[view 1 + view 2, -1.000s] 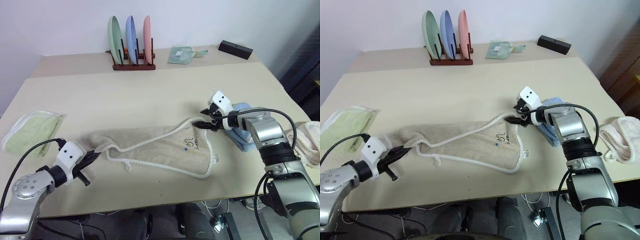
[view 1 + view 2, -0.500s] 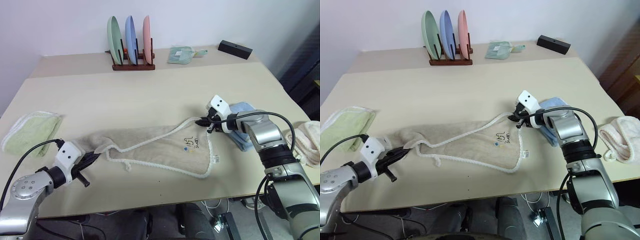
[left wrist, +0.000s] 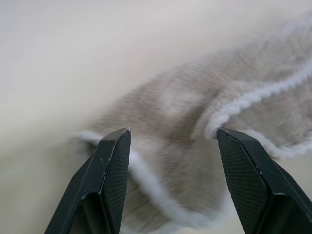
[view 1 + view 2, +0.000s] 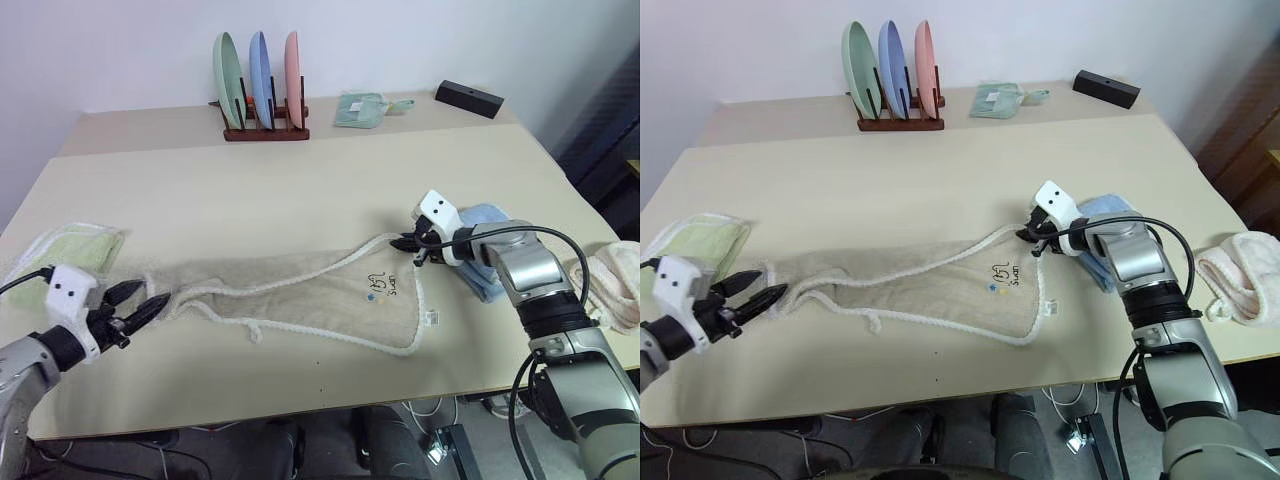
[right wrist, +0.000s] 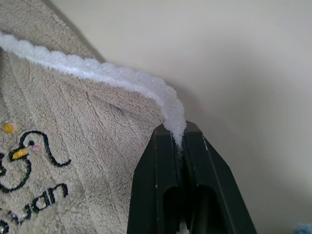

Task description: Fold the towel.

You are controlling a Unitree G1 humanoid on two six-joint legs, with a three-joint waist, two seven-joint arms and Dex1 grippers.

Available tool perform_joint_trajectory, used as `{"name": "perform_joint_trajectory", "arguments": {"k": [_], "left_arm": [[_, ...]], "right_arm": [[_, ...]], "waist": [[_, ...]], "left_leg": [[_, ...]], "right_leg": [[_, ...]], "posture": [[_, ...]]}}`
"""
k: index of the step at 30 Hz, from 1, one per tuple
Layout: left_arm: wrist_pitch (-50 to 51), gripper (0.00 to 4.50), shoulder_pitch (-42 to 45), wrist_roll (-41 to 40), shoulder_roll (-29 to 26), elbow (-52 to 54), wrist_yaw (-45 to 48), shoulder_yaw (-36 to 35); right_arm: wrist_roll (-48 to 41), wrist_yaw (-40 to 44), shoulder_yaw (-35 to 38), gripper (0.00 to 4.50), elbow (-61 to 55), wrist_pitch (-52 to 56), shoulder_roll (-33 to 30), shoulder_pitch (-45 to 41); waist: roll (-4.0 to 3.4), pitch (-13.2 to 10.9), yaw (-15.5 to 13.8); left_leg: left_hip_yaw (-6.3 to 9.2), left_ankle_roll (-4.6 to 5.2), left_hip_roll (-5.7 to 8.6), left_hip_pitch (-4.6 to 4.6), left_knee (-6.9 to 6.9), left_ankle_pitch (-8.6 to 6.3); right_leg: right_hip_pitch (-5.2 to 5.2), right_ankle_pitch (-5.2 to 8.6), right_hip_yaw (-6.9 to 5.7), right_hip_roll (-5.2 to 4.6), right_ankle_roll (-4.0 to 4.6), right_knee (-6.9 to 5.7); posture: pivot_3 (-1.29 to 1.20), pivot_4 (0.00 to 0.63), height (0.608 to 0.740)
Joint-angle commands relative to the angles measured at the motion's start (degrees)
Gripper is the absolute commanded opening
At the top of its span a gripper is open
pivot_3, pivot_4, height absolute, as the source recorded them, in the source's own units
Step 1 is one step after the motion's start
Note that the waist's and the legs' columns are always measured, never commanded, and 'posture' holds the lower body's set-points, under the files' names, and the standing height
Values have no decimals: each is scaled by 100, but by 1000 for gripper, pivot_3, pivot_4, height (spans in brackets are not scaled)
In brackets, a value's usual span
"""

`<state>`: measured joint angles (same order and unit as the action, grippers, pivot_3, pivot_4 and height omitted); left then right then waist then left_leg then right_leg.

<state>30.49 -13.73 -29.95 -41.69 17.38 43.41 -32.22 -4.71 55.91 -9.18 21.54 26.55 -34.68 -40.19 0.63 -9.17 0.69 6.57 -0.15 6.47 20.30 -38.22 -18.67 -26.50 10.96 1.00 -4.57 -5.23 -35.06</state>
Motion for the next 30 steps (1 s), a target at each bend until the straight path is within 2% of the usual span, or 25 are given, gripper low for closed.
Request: {"name": "perform_joint_trajectory", "arguments": {"k": [1, 8, 11, 13, 15, 18, 23, 30], "left_arm": [[189, 2815, 129, -226, -172, -70, 6, -322], [511, 2815, 243, -335, -325, -76, 76, -109], [637, 2815, 96, -361, -548, -41, 382, -96], [1119, 2815, -123, -843, -766, 147, 828, -212], [1180, 3371, -374, -947, -957, 359, 1176, -164], [846, 4457, -467, -385, -1075, 371, 1021, 152], [293, 4457, -419, 314, -1024, 240, 778, 579], [-146, 4457, -48, 755, -805, -51, 429, 853]], "right_arm": [[-27, -115, 97, 0, -183, -156, 97, 6], [-73, -336, 160, 0, -285, -190, 270, 126], [-116, -423, 202, 0, -388, -147, 295, 230], [-143, -461, 230, 0, -485, -127, 292, 337], [-155, -500, 228, 0, -553, -104, 308, 398], [-175, -541, 212, 0, -622, -75, 349, 449], [-181, -571, 164, 0, -647, -57, 422, 459], [-151, -551, 113, 0, -616, -71, 485, 432]], "waist": [[0, 0, 0], [0, 0, -1], [0, 0, 9], [-1, 0, 20], [-4, -2, 20], [-5, -3, 10], [-4, -3, 6], [-4, -3, 3]], "left_leg": [[0, 0, 0, 0, 0, 0], [0, 0, 1, 0, -1, 0], [0, -1, 1, 0, 0, 0], [-1, -2, -1, 0, 2, 0], [-2, -1, 0, 1, 3, -1], [-3, -1, 0, 1, 2, 0], [-2, -1, 0, -4, 2, 0], [-2, -2, 0, -2, 2, 0]], "right_leg": [[0, 0, 0, 0, 0, 0], [1, 0, 1, -1, 0, -1], [-1, 0, 1, 0, 0, -1], [-4, 0, 1, 2, 0, -3], [-4, 0, 3, 1, 0, -2], [-4, 0, 4, 1, 0, -3], [1, 0, 4, 0, 1, -3], [-1, 0, 3, 0, 1, -2]], "posture": [[0, 150, 733], [0, 150, 733], [0, 150, 733], [0, 150, 733], [0, 150, 733], [0, 150, 733], [0, 150, 733], [0, 150, 733]]}}
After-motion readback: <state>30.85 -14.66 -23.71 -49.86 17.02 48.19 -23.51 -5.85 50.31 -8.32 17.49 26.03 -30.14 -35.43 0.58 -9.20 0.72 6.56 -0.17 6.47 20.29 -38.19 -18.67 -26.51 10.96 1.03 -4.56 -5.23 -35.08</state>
